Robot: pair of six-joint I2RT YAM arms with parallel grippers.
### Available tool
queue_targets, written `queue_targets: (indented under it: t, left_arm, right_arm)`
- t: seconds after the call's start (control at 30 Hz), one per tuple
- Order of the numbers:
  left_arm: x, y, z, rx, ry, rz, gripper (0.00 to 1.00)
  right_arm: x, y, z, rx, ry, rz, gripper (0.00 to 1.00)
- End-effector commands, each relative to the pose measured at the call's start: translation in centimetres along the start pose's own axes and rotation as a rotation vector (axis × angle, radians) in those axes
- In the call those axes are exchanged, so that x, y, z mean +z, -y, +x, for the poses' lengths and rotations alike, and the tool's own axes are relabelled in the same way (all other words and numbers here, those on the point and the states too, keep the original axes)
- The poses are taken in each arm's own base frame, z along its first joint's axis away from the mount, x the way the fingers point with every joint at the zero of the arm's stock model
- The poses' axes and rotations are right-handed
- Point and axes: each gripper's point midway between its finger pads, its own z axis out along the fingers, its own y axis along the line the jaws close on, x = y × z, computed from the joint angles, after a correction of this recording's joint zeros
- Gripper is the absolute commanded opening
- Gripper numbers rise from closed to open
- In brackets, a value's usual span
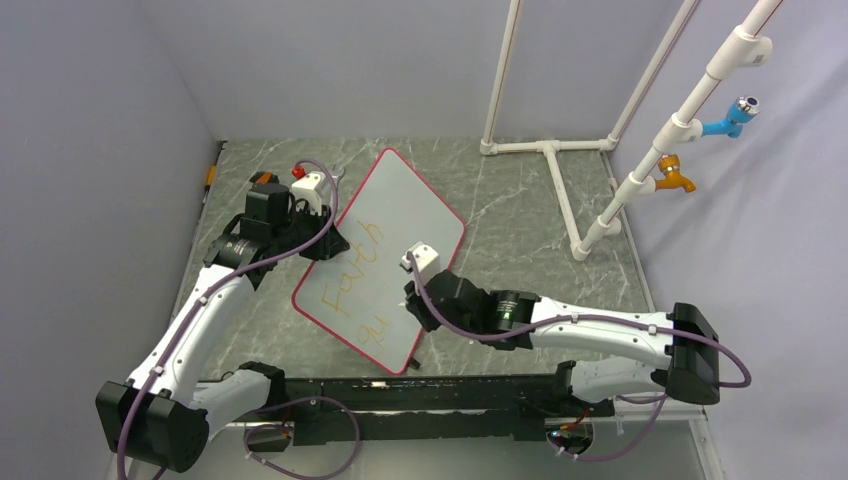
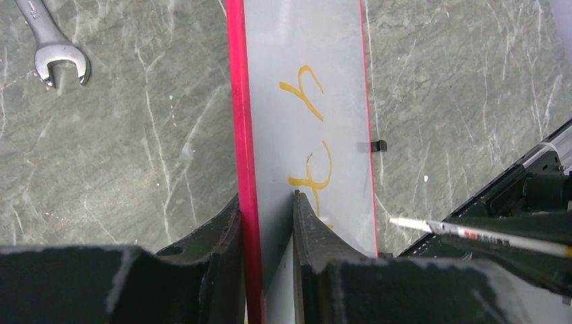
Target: Write a sentence on the whiteboard
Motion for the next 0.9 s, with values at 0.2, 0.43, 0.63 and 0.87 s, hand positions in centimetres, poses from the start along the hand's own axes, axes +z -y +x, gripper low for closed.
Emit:
queue_targets:
  t: [0.2,0.43,0.63,0.87]
  left_arm:
    - [-0.6,-2.1,-1.4,0.148,0.066,-0.101,0.0]
    - [-0.8,-1.9,-1.6,0.149,0.073,-0.097,0.0]
    - [-0.8,-1.9,-1.6,0.143,0.069,-0.1,0.0]
    - [-0.8,-1.8,-1.7,0.142,0.072,-0.094,0.0]
  right_arm:
    - [-0.7,1.2,-3.9,0.039,0.122,-0.107,0.0]
    - [-0.3,0.1,-4.6,0.002,0.157,-0.183,0.0]
    - [0.0,-0.7,-5.1,-0.018,0.17,-0.223,0.0]
    - [0.5,-1.2,-5.3,-0.025,0.167,-0.242,0.0]
